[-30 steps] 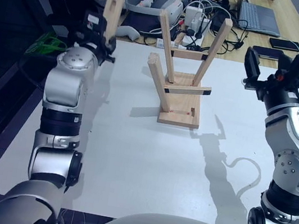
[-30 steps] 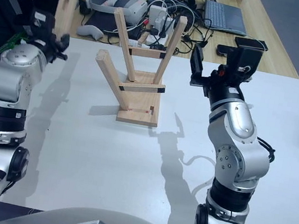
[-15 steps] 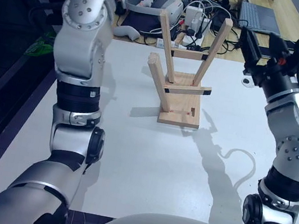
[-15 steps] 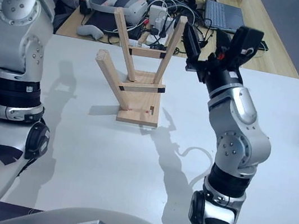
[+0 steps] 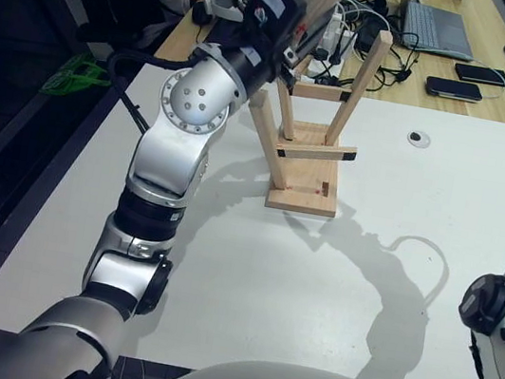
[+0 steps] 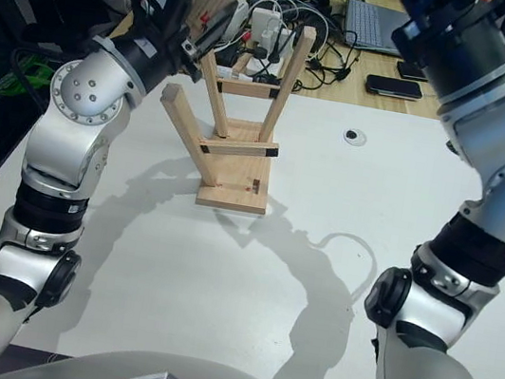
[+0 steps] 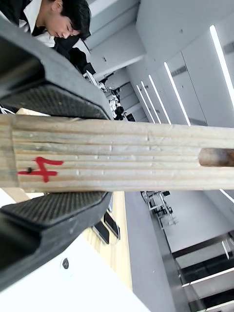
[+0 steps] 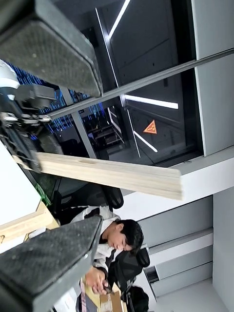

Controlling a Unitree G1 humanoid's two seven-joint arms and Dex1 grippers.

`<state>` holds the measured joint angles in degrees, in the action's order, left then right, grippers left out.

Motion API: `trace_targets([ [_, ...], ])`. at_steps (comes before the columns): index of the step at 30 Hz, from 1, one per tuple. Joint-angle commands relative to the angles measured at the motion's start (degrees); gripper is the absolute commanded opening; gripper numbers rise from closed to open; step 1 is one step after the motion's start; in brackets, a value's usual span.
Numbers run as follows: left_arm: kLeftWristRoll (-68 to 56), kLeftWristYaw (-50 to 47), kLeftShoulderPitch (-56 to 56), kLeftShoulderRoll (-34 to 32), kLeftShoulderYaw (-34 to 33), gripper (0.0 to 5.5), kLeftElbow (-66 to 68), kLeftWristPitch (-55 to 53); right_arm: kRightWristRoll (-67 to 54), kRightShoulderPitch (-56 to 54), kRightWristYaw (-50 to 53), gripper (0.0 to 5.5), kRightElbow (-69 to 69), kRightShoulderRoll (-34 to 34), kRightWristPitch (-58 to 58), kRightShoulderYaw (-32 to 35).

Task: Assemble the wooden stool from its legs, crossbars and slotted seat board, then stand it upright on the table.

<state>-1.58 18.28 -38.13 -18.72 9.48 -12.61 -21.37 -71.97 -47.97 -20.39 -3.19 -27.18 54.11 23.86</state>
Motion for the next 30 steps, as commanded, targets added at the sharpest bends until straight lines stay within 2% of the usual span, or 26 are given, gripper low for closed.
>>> trace_targets([
  [1, 1.1, 1.5, 1.1, 0.5, 1.9, 2.03, -2.9, 0.5, 3.4, -3.9, -5.0, 4.54, 4.5, -2.7, -0.5, -2.5],
  [10, 1.7, 3.3, 2.1, 1.7, 3.6, 2.03, -6.5, -0.9, 11.1, -8.7, -14.1, 4.54, 12.2, -2.5, -3.4, -7.2],
  [17, 2.7, 3.6, 3.0, 1.7, 4.3, 2.03, -7.0, -0.8, 9.8, -10.1, -18.1, 3.45, 13.2, -2.0, -0.2, -7.5],
  [25, 3.9, 4.0, 3.3, 1.8, 4.1, 2.03, -6.3, 0.1, 10.1, -10.6, -19.3, 1.87, 14.0, -1.5, 0.7, -6.5],
  [30, 4.3, 4.3, 4.0, 1.5, 4.1, 2.03, -5.8, 0.8, 11.1, -9.4, -19.0, 1.15, 12.4, -0.4, -0.3, -6.9],
])
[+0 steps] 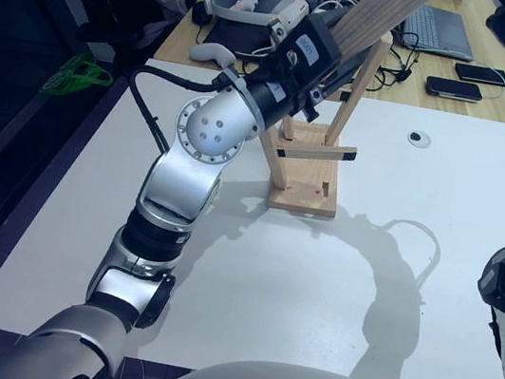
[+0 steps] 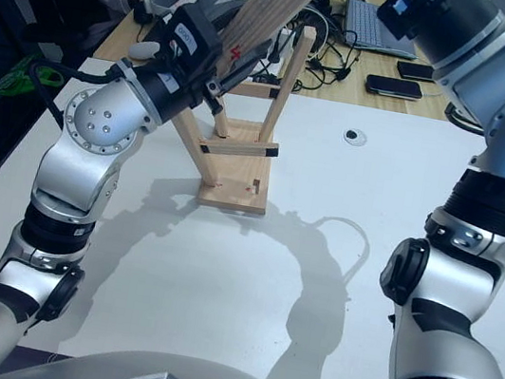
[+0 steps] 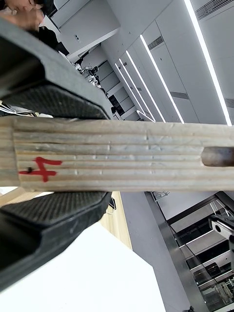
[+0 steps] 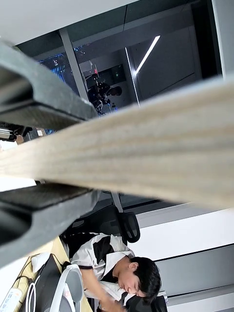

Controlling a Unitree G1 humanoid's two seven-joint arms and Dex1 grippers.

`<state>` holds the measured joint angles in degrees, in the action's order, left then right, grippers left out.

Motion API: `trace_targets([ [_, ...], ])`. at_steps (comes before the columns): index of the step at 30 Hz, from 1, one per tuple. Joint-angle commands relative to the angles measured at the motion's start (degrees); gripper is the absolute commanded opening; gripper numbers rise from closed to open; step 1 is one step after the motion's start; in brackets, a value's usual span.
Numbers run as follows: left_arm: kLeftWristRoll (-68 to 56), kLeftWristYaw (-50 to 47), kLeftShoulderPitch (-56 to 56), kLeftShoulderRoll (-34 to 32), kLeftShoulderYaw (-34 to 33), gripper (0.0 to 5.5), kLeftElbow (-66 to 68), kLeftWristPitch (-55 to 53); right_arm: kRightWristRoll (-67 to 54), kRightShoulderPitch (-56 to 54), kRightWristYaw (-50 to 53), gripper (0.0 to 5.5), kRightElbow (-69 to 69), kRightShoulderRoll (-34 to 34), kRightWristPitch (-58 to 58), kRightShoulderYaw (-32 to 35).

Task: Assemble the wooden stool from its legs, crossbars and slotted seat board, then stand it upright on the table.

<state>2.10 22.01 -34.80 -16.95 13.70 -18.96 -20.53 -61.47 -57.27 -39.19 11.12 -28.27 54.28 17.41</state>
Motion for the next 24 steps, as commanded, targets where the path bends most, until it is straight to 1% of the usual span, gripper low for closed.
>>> trace_targets([
  [1, 0.7, 0.7, 0.7, -0.4, -0.1, 2.03, 0.6, 0.0, 1.6, 0.5, -0.3, 1.09, -2.5, 0.7, -0.9, -1.0],
  [6, 0.6, 2.8, 0.9, -0.8, 0.7, 2.03, 1.0, 1.0, 3.0, 2.0, 0.1, 1.01, -3.9, 1.1, -1.5, -0.9],
  [7, -0.1, 2.9, 1.2, -0.5, 0.3, 2.39, 0.7, 1.4, 3.1, 2.0, 0.4, 1.01, -4.0, 1.2, -1.4, -0.7],
  [10, -1.0, 3.6, 1.8, -0.2, -0.3, 2.82, 0.2, 1.6, 4.2, 3.4, 2.3, 0.99, -4.8, 1.0, -1.3, -0.3],
  [12, 0.2, 2.1, 1.5, 0.0, -0.8, 3.13, 1.0, 0.4, 6.0, 4.4, 4.6, 0.99, -4.5, 0.7, -2.1, 0.1],
  [15, 0.6, 0.7, 1.3, 0.5, -1.8, 3.16, 1.3, -1.5, 9.3, 5.7, 9.8, 0.99, -3.3, 0.6, -4.1, 2.0],
  [17, 0.2, -1.1, 1.4, 1.5, -3.4, 3.16, 0.7, -2.6, 12.5, 7.1, 15.7, 0.99, -2.4, 0.2, -5.9, 3.8],
  [20, -0.6, -6.4, 0.2, 4.0, -8.7, 3.16, 1.3, -4.3, 14.4, 11.3, 23.2, 0.99, -4.4, -0.6, -5.3, 7.9],
  [22, -1.3, -10.3, -0.9, 5.9, -12.3, 3.16, 1.4, -5.5, 13.7, 15.9, 27.4, 0.99, -8.5, 0.3, -2.8, 10.3],
  [24, -2.2, -13.6, -1.6, 7.6, -15.4, 3.16, 1.6, -6.7, 11.3, 20.6, 32.6, 0.99, -13.5, 3.1, 0.3, 12.5],
])
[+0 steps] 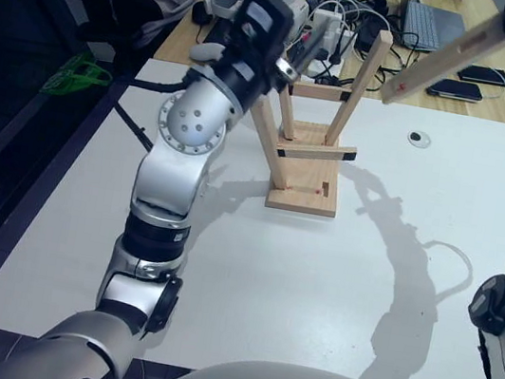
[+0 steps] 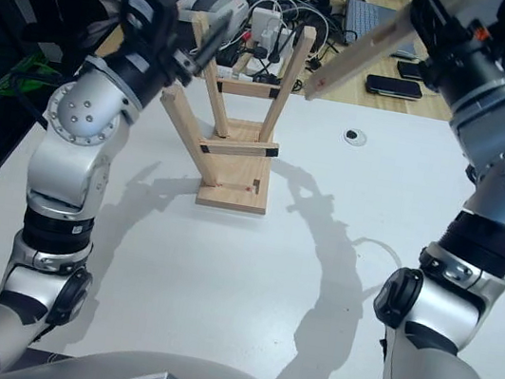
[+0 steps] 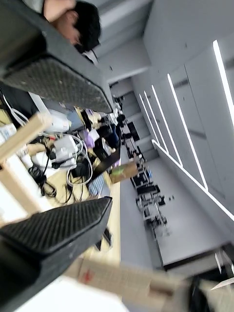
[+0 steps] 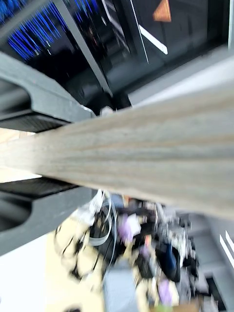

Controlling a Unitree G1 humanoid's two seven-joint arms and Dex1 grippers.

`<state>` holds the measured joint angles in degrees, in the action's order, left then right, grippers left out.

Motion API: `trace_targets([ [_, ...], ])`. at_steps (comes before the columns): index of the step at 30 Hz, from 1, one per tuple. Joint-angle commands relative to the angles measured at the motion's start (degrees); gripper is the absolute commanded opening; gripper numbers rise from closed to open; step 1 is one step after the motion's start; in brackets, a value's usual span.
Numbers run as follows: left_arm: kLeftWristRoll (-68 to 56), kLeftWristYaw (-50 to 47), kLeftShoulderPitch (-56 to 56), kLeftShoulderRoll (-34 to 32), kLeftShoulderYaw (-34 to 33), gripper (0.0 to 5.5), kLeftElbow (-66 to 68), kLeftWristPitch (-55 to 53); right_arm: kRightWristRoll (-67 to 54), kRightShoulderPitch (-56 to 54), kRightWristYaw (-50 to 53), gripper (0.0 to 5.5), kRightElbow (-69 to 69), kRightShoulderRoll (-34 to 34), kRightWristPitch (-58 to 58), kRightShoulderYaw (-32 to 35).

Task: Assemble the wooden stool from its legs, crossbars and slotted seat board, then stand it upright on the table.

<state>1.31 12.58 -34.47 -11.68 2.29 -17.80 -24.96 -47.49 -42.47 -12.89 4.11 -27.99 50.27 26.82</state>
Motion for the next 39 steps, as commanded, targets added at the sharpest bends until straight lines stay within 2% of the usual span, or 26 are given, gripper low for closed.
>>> trace_targets([
  [1, -2.0, -5.9, -2.3, 3.4, -5.6, 3.16, 0.7, -2.9, -4.4, 8.5, 8.7, 0.99, -9.4, 4.7, 5.8, 4.0],
  [5, -5.2, -10.5, -1.0, 7.5, -9.6, 3.16, 1.9, -6.4, -11.3, 17.0, 16.8, 0.99, -19.8, 13.0, 9.4, 4.8],
  [9, -8.3, -13.0, 0.1, 10.1, -12.1, 3.16, 1.9, -11.5, -15.0, 18.8, 20.0, 0.99, -23.7, 15.8, 10.0, 3.0],
  [18, -11.5, -18.7, 2.2, 14.7, -13.8, 3.16, 1.0, -20.9, -14.1, 20.5, 22.4, 0.99, -23.7, 15.3, 6.8, 0.9],
  [30, -13.3, -20.4, 0.0, 14.9, -14.8, 3.16, 3.8, -20.2, -8.5, 25.7, 20.1, 0.99, -19.8, 17.5, -0.5, -2.0],
  [39, -13.7, -20.9, -2.3, 14.8, -14.2, 3.16, 5.5, -19.5, -6.2, 25.0, 16.3, 0.99, -15.9, 18.3, -4.3, -4.5],
])
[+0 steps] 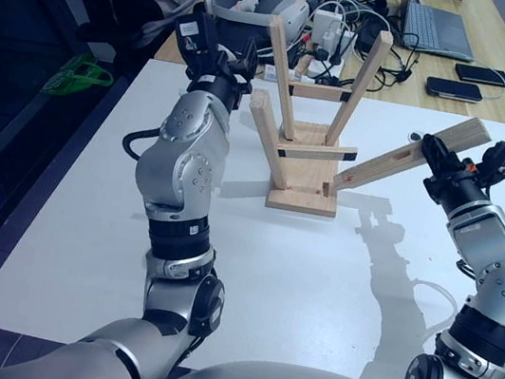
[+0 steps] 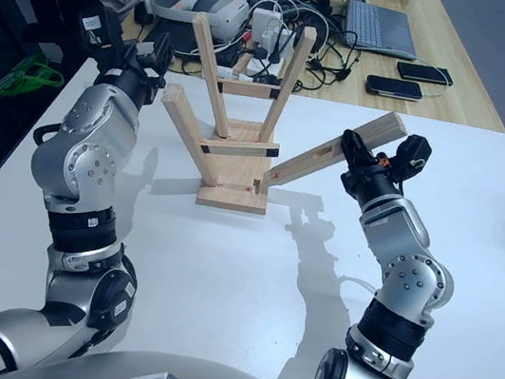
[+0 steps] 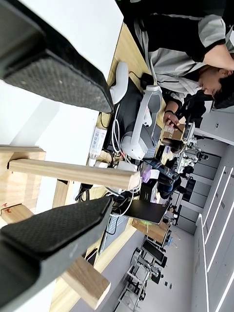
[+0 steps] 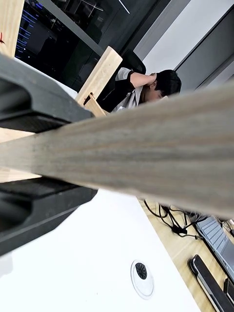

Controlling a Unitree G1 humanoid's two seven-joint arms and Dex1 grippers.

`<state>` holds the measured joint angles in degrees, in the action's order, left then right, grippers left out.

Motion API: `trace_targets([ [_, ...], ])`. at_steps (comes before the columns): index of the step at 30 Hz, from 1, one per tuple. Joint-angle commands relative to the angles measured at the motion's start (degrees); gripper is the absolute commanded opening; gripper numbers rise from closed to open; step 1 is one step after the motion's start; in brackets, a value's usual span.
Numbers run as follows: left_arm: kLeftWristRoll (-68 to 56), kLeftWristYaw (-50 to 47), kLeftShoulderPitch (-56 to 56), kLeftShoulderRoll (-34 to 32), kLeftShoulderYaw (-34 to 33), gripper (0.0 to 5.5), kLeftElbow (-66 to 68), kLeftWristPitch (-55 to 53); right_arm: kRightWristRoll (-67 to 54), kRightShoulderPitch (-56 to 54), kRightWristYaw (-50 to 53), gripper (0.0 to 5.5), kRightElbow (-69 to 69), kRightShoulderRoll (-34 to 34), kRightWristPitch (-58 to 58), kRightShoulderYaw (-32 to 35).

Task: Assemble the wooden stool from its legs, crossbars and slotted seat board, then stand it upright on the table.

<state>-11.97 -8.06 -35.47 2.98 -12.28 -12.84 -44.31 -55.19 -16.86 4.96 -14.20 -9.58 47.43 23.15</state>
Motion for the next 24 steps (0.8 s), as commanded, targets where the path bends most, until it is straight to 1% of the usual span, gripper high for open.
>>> trace_targets([
  [1, -0.5, -0.3, -1.5, 0.1, 0.3, 3.16, 0.7, 0.0, 1.9, -0.6, -2.2, 0.99, 3.4, -0.2, -1.7, -1.2],
  [11, -0.7, -0.8, -2.3, 0.7, 0.1, 3.16, 1.6, 1.0, 4.4, -0.2, -6.9, 0.99, 8.2, -1.9, -1.0, -3.5],
  [15, -0.8, -1.0, -2.8, 0.6, -0.2, 3.16, 2.0, 1.5, 8.1, 0.8, -7.7, 0.99, 9.4, -3.9, 0.0, -7.1],
  [24, -1.0, -1.0, -3.0, 0.3, -0.3, 3.16, 3.3, 2.9, 8.1, -0.1, -6.8, 0.99, 12.1, -4.1, 0.9, -6.9],
])
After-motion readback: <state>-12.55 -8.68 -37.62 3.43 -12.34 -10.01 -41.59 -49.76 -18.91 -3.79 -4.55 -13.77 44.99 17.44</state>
